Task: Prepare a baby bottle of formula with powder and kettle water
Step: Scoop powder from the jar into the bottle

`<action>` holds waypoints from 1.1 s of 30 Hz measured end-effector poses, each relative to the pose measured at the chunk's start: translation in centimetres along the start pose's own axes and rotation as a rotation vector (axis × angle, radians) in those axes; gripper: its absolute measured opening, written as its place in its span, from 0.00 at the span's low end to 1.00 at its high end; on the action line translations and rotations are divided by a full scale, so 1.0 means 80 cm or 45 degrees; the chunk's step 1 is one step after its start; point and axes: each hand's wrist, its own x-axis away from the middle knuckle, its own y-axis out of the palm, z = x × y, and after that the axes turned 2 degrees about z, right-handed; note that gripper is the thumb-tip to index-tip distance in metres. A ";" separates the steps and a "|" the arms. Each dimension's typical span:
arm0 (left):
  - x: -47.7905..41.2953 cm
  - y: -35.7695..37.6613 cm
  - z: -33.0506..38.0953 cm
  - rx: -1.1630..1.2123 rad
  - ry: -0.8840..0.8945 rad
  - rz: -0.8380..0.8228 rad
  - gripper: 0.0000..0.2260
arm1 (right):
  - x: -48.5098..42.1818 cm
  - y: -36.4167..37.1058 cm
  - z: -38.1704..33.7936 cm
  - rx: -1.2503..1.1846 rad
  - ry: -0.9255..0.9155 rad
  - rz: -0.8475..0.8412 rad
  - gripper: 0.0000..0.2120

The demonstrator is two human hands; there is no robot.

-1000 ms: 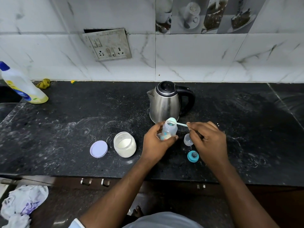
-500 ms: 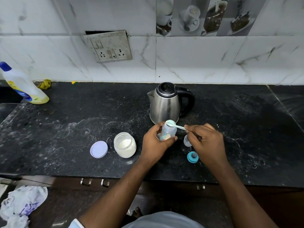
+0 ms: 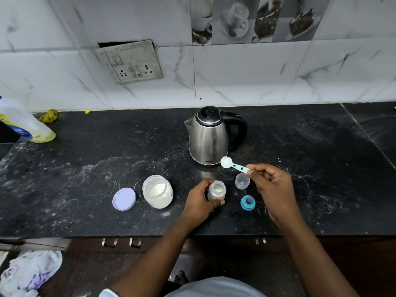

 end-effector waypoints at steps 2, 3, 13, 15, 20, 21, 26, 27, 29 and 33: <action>0.002 0.004 -0.006 -0.009 -0.016 0.010 0.24 | 0.002 -0.003 0.003 0.008 0.017 0.001 0.06; 0.002 0.004 -0.007 -0.020 -0.017 0.015 0.24 | 0.002 -0.005 0.004 0.016 0.021 0.000 0.05; 0.010 -0.006 0.002 -0.048 0.003 0.010 0.35 | 0.004 0.011 0.003 0.041 0.029 -0.061 0.08; 0.016 -0.013 0.007 -0.010 0.036 0.027 0.35 | 0.006 0.025 -0.002 0.059 -0.020 -0.097 0.09; 0.045 -0.040 0.006 0.127 0.016 0.091 0.37 | 0.001 0.088 -0.012 0.191 -0.091 -0.263 0.09; 0.052 -0.045 0.003 0.135 -0.020 0.110 0.38 | -0.001 0.107 -0.012 0.240 -0.104 -0.298 0.09; 0.067 -0.054 -0.011 0.080 -0.043 0.186 0.26 | -0.001 0.202 -0.006 0.561 -0.165 -0.482 0.07; 0.069 -0.054 -0.010 0.074 -0.046 0.195 0.24 | 0.000 0.217 -0.003 0.602 -0.166 -0.512 0.06; 0.074 -0.054 -0.008 0.082 -0.051 0.202 0.21 | 0.004 0.242 0.003 0.666 -0.167 -0.576 0.05; 0.074 -0.051 -0.013 0.075 -0.052 0.211 0.22 | 0.004 0.250 0.002 0.804 -0.218 -0.650 0.17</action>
